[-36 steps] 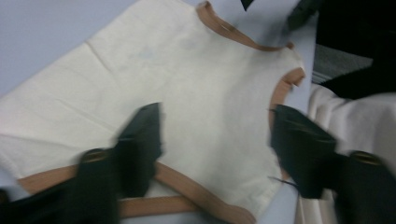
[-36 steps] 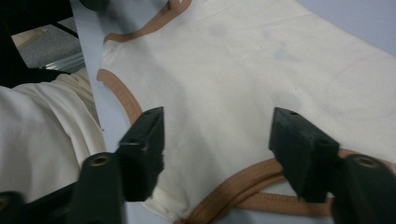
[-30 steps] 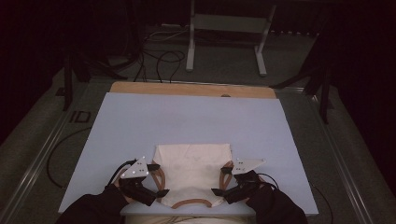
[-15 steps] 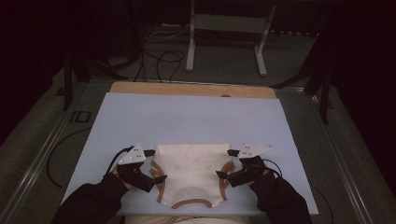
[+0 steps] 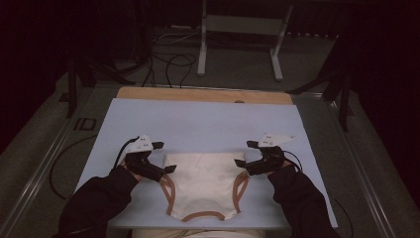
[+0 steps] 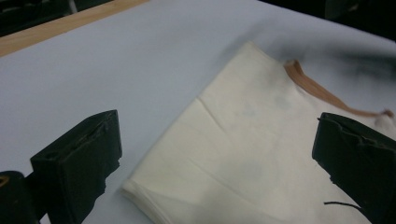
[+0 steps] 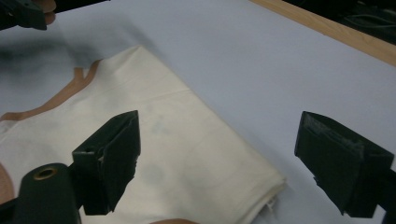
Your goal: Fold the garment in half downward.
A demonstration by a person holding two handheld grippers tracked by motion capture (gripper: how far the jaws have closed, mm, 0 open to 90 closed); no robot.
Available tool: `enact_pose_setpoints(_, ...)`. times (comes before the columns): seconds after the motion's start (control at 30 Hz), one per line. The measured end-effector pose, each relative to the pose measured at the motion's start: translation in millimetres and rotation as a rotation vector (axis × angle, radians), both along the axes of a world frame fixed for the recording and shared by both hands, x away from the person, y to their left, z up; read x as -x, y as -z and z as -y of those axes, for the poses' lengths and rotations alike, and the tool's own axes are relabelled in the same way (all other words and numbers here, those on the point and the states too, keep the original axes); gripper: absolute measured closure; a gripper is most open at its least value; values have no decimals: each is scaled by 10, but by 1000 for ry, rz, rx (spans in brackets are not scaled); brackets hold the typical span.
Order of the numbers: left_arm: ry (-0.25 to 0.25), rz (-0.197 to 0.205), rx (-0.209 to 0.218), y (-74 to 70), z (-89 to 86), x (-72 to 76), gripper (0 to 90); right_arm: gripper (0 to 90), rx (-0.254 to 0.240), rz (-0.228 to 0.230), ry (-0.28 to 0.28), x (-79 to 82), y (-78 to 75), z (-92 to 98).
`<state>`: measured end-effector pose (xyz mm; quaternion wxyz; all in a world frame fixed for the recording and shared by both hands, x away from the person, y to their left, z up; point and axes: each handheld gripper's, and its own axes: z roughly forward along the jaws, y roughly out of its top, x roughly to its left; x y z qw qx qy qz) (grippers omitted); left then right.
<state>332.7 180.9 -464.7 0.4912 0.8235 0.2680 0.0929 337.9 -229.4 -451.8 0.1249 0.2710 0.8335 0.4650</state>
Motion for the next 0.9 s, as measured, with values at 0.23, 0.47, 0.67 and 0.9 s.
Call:
enact_pose_setpoints(0.23,-56,-66,-10,69,-13,-259,29,134,-12,-30,57,-177,53,59)
enact_pose_setpoints(0.47,-92,-123,-75,171,0,-377,165,121,-27,-118,70,-380,165,33)
enact_pose_setpoints(0.67,-165,-216,-73,317,-100,-449,359,264,36,-204,50,-516,410,-24)
enact_pose_setpoints(0.9,-177,-308,-84,465,-159,-507,485,320,76,-251,61,-574,541,-8)
